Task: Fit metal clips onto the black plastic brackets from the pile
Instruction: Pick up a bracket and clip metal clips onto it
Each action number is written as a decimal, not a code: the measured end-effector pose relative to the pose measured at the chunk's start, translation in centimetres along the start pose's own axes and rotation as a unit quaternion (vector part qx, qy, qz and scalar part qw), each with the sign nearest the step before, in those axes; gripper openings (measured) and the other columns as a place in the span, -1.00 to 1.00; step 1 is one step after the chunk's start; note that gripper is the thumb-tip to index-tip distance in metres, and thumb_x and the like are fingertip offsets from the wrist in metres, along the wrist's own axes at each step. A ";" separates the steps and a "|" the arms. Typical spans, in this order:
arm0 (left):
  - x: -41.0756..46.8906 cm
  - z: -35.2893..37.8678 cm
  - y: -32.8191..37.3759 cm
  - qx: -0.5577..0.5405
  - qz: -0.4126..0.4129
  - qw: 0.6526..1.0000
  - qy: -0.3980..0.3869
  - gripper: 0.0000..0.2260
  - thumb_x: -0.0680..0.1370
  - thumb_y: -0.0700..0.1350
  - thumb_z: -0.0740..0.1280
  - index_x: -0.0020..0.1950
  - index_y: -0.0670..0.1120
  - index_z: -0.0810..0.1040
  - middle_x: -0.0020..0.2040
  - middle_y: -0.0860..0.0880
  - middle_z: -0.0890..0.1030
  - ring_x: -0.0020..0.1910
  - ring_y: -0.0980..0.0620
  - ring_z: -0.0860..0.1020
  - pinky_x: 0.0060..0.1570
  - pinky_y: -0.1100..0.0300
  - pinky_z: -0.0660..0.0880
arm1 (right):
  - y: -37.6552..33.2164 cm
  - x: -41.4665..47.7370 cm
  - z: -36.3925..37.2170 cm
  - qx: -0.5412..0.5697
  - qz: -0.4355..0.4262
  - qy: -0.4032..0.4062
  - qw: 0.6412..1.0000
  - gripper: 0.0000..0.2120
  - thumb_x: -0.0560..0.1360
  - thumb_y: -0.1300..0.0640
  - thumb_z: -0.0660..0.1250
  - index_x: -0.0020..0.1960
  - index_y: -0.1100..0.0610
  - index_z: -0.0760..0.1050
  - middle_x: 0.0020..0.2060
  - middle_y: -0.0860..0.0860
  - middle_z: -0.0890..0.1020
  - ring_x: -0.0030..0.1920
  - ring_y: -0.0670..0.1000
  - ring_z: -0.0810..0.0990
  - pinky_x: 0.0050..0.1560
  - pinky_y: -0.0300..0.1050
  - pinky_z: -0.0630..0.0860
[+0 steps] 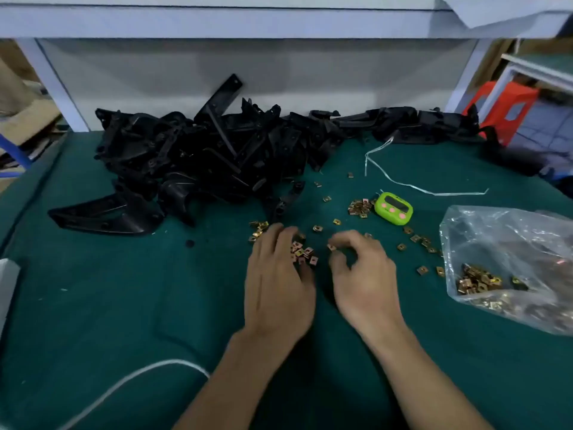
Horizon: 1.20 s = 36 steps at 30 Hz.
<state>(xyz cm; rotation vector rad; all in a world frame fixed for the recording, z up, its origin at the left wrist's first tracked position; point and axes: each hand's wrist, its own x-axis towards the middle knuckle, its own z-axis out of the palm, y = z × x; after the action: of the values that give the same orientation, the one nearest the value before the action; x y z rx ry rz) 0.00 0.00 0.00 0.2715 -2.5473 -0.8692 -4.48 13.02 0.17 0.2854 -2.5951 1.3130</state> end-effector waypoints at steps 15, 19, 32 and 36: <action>9.8 1.9 -5.6 0.022 -0.008 0.998 -0.055 -0.47 0.61 0.15 0.29 0.56 0.07 0.32 0.60 0.11 0.22 0.54 0.07 0.23 0.46 0.12 0.26 | 6.6 10.2 -2.1 -0.127 0.031 0.035 0.991 -0.40 0.46 0.20 0.46 0.45 0.09 0.37 0.28 0.05 0.47 0.28 0.11 0.46 0.34 -0.03 0.40; 9.8 2.0 -5.7 0.039 -0.009 0.999 -0.027 -0.60 0.63 0.04 0.32 0.45 -0.05 0.48 0.45 0.04 0.47 0.44 0.07 0.37 0.36 0.25 0.25 | 4.1 8.9 -1.5 -0.041 -0.024 0.024 0.999 -0.23 0.27 0.19 0.63 0.38 -0.13 0.40 0.18 -0.20 0.43 0.11 -0.22 0.45 0.10 -0.52 0.31; 9.6 2.2 -5.4 0.008 -0.012 1.000 -0.011 -0.68 0.61 -0.06 0.37 0.37 -0.02 0.55 0.24 0.03 0.60 0.25 0.02 0.51 0.19 0.22 0.35 | 2.5 8.0 0.6 0.192 0.074 -0.128 0.970 -0.28 0.33 0.46 0.44 0.21 -0.27 0.51 0.01 -0.17 0.65 0.03 -0.08 0.64 -0.06 -0.15 0.62; 9.6 2.1 -5.4 0.004 -0.016 1.000 -0.012 -0.68 0.62 -0.04 0.36 0.37 -0.01 0.55 0.25 0.04 0.59 0.24 0.04 0.49 0.17 0.24 0.33 | 3.2 8.6 0.0 0.291 0.087 -0.183 0.935 -0.34 0.45 0.52 0.32 0.23 -0.19 0.58 0.10 -0.08 0.69 0.14 0.01 0.66 0.07 -0.04 0.62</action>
<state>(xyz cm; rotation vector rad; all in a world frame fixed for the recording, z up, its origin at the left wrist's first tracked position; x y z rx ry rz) -9.28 -6.11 -1.62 0.3074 -2.5757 -0.8786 -13.55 14.24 0.14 0.4380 -2.4771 2.2794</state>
